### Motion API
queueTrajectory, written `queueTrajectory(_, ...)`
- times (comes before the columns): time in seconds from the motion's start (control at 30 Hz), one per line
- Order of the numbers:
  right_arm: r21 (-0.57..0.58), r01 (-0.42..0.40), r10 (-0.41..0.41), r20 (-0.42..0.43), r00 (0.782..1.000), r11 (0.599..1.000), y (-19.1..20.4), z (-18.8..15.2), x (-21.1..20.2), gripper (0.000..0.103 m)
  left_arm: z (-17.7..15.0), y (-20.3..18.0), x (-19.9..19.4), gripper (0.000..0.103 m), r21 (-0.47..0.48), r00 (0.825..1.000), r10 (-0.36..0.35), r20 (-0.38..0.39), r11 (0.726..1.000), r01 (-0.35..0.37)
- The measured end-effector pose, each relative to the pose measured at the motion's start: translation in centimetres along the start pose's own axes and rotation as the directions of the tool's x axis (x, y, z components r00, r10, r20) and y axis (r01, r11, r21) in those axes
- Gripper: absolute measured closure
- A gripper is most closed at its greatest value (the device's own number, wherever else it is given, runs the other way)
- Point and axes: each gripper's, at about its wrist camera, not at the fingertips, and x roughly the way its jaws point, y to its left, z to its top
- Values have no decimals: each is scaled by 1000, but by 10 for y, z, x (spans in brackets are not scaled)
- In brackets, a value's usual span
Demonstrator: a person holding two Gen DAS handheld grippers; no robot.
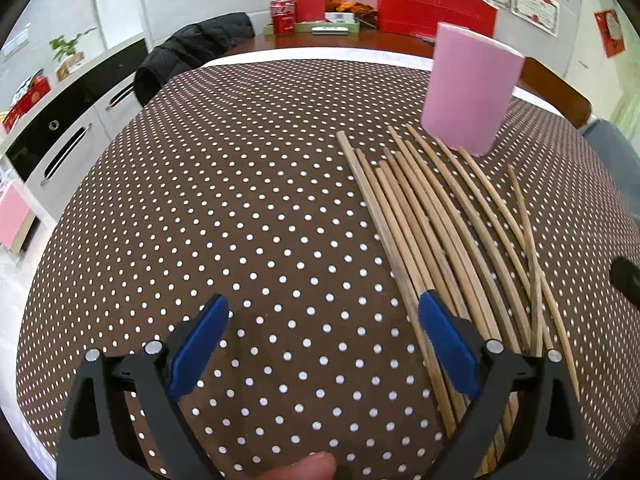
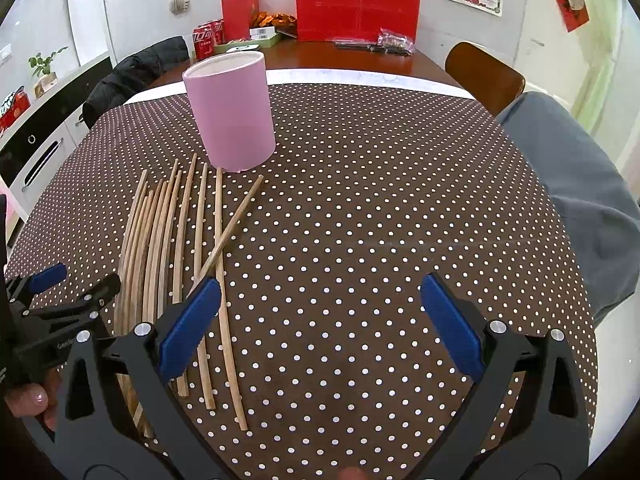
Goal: Organize utensils
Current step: 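Lower the right gripper toward the chopsticks while the left gripper lowers too, then close the left gripper on one chopstick while the right gripper grasps another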
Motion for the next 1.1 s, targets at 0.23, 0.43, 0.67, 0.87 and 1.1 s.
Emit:
queueTrajectory(0.23,-20,-3,3,-1,1000,1000,2,0,0,6,3,-4,10,6,-7,999,36,3,999,-36)
queueTrajectory(0.43,-90,-33,27,-59,998,995,13,0,23,6,-4,10,8,6,-4,1000,14,-9,1000,-15)
queueTrajectory(0.67,-198,-120,96,-129,987,973,41,1,52,8,-8,21,7,6,13,1000,-10,-1,1000,10)
queueTrajectory(0.87,-192,-142,115,-141,983,971,45,23,71,42,-1,21,10,6,30,1000,-14,-8,999,14)
queueTrajectory(1.1,-243,-185,150,-157,976,952,59,41,81,76,21,12,20,6,79,1000,21,5,997,-21)
